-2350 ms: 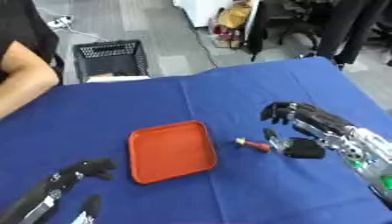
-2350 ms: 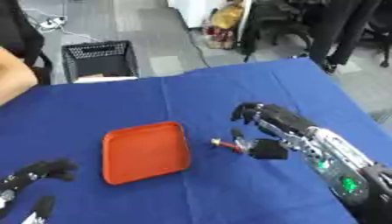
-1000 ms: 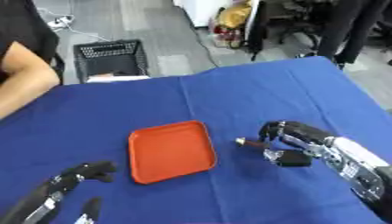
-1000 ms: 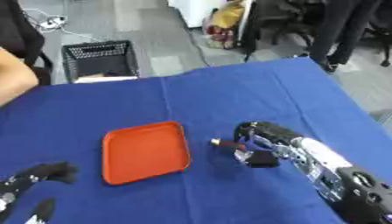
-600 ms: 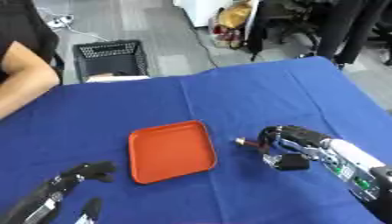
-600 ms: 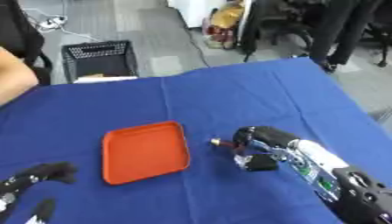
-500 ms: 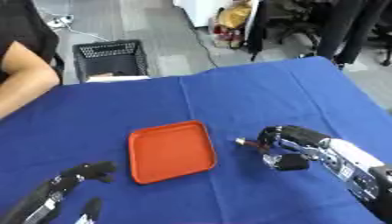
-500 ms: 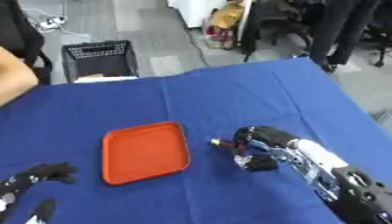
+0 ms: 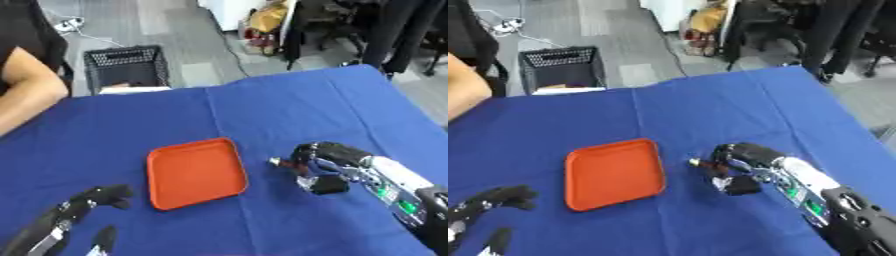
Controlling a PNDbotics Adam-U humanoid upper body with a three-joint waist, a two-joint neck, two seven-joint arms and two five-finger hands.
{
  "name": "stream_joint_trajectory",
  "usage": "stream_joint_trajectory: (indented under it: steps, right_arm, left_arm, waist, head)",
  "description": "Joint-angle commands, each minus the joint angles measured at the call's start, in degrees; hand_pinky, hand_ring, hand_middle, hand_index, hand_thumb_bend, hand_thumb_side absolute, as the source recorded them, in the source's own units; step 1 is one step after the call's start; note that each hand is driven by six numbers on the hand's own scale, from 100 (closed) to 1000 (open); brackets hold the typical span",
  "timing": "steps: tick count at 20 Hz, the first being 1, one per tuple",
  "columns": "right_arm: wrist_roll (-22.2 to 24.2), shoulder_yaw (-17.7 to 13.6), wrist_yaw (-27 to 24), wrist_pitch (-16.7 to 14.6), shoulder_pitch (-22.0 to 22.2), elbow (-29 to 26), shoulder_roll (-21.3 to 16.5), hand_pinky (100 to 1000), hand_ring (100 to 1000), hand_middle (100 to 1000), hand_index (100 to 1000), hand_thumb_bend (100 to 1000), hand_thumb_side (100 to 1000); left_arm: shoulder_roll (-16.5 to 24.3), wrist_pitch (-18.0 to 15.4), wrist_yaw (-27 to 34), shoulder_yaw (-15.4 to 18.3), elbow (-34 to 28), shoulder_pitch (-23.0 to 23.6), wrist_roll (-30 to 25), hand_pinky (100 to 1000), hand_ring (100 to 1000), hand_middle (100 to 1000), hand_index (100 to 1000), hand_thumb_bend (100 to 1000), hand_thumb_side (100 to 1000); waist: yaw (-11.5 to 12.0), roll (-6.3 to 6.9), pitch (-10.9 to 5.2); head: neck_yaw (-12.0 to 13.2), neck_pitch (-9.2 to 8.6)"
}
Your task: Pick up objects on the table and place them in the box.
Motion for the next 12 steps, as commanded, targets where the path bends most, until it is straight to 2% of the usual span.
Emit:
stream_joint_trajectory:
  steps: [1, 12]
  right_arm:
    - [0.1, -0.5, 0.1, -0.1, -0.7, -0.3, -1.1, 643, 728, 815, 771, 100, 816]
    - [0.1, -1.7, -0.5, 0.5, -0.7, -1.3, -1.8, 645, 729, 810, 825, 100, 790]
  left_arm:
    - [0.1, -0.1, 0.5, -0.1, -0.7, -0.1, -0.1, 891, 757, 844, 1000, 100, 732]
    - [0.1, -0.1, 0.5, -0.1, -0.7, -0.2, -0.2, 892, 758, 845, 1000, 100, 732]
  waist:
    - [0.0, -0.04, -0.49]
    - [0.0, -0.05, -0.47]
  head:
    - [-0.3, -0.65]
    - [-0.2, -0.71]
